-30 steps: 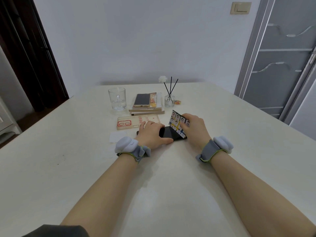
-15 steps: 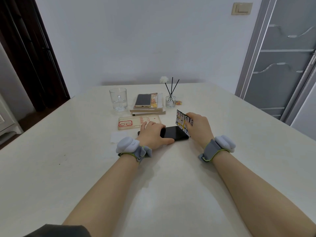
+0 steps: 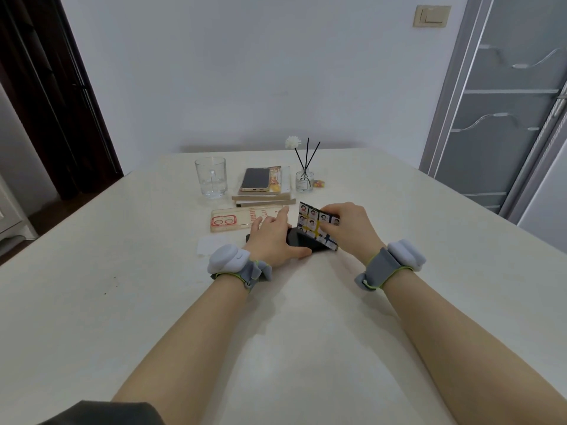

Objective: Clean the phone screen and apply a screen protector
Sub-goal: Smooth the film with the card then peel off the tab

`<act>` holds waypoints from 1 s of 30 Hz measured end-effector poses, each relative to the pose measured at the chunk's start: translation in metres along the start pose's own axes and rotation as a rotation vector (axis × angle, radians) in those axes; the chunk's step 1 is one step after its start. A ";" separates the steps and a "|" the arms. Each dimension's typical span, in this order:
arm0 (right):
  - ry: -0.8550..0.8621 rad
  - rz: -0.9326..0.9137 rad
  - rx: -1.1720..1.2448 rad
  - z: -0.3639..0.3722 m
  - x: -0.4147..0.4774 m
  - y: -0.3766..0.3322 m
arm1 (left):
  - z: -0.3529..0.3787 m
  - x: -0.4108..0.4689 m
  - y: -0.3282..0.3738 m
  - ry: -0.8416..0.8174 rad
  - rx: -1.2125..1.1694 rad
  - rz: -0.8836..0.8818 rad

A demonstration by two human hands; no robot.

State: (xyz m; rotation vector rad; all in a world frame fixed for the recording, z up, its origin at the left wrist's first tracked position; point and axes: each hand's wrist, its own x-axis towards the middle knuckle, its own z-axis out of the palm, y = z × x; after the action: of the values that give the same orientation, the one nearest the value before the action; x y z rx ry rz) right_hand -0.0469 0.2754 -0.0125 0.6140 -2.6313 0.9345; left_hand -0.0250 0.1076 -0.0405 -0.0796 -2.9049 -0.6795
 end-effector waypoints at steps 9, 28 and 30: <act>-0.098 0.042 -0.009 -0.021 -0.003 0.005 | 0.000 0.000 0.000 -0.001 0.002 0.024; -0.061 0.103 -0.190 -0.026 -0.005 0.020 | -0.002 -0.001 0.002 -0.030 0.038 0.008; -0.040 0.136 -0.211 -0.029 -0.005 0.024 | -0.002 -0.002 0.002 -0.028 0.036 0.009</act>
State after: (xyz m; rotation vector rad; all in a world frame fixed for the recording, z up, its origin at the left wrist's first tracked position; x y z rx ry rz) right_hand -0.0510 0.3122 -0.0056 0.4109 -2.7882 0.6719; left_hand -0.0227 0.1087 -0.0382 -0.0980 -2.9406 -0.6291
